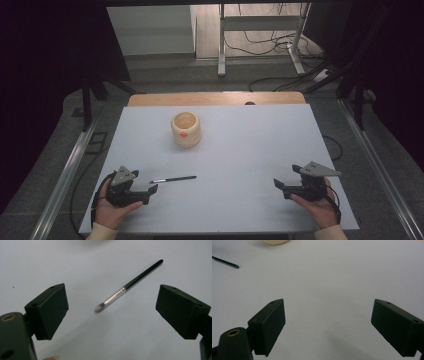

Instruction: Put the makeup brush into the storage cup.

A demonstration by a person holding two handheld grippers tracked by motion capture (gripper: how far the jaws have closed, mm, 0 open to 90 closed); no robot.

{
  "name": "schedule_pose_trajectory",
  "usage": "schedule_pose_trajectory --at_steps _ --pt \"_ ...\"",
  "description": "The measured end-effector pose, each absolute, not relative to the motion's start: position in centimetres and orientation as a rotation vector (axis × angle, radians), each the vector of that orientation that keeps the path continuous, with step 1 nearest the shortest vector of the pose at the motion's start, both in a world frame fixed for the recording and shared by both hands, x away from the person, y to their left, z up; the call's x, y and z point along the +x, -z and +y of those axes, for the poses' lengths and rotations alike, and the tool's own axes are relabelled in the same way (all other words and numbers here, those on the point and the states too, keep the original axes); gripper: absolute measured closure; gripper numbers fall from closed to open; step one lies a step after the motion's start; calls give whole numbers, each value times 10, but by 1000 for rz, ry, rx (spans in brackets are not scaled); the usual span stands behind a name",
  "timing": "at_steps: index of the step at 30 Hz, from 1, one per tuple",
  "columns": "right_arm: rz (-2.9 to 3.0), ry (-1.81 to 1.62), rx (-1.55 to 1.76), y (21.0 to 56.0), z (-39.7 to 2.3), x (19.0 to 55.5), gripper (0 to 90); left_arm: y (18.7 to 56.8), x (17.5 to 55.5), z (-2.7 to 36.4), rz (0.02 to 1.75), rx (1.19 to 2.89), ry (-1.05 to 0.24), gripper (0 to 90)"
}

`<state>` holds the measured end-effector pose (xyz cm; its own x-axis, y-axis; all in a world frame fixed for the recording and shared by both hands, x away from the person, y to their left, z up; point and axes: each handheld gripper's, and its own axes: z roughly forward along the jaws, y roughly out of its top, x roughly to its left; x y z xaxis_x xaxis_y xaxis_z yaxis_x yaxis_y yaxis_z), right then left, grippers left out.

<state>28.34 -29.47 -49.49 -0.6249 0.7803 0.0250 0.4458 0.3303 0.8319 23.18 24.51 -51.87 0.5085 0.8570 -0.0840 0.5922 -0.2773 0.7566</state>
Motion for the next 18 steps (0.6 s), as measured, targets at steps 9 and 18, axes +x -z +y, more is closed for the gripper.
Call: schedule_pose_trajectory --at_steps 9,18 --pt "2225 -1198 1080 496 -295 284 122 519 231 247 1191 1993 -448 110" --pt "2227 -1182 1091 497 -295 284 122 516 228 247 1164 1993 -449 102"
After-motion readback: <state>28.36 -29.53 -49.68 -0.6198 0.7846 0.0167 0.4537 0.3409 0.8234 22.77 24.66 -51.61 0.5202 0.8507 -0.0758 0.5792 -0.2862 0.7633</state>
